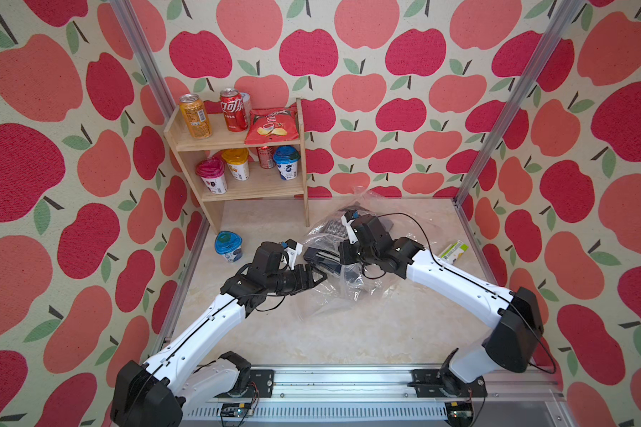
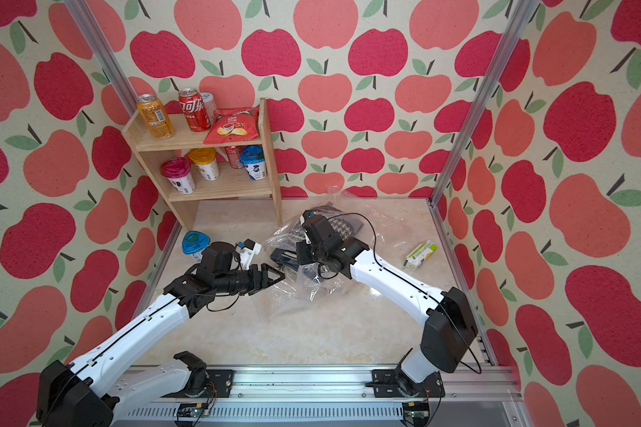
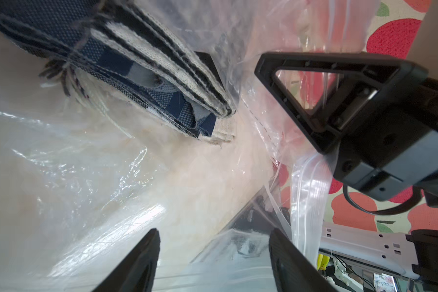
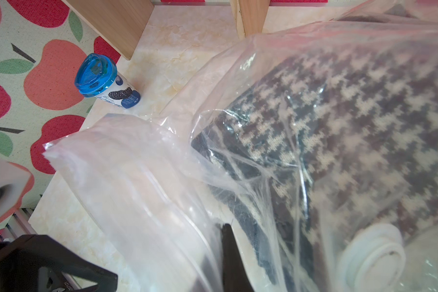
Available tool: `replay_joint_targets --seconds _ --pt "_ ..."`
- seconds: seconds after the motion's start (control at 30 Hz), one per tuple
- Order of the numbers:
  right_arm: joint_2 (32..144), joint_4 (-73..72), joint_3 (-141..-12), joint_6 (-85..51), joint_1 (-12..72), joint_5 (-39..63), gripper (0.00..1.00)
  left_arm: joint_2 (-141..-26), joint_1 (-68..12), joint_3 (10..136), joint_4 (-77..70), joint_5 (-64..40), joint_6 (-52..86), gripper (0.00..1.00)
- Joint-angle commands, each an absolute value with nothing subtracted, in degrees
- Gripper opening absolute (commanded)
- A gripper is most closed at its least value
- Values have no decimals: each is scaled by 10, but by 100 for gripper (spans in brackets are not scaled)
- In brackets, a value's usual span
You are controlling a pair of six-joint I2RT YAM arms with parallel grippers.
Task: Take the scarf out of the vacuum bag
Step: Open the vacuum bag at the center of the board, then take out the scarf from the vacuum bag.
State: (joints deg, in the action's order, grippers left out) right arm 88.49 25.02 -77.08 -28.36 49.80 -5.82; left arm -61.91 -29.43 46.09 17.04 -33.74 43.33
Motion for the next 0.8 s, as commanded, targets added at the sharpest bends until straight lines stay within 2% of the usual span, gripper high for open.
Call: replay_joint_targets --seconds 0.0,0.33,0.77 --pt "858 260 -763 -269 497 -79 0 -656 -302 465 119 -312 447 69" --pt "824 295 -746 -245 507 -119 0 -749 -343 521 91 -289 437 67" --pt "777 354 -730 -223 526 -197 0 -846 -372 575 40 -311 462 66"
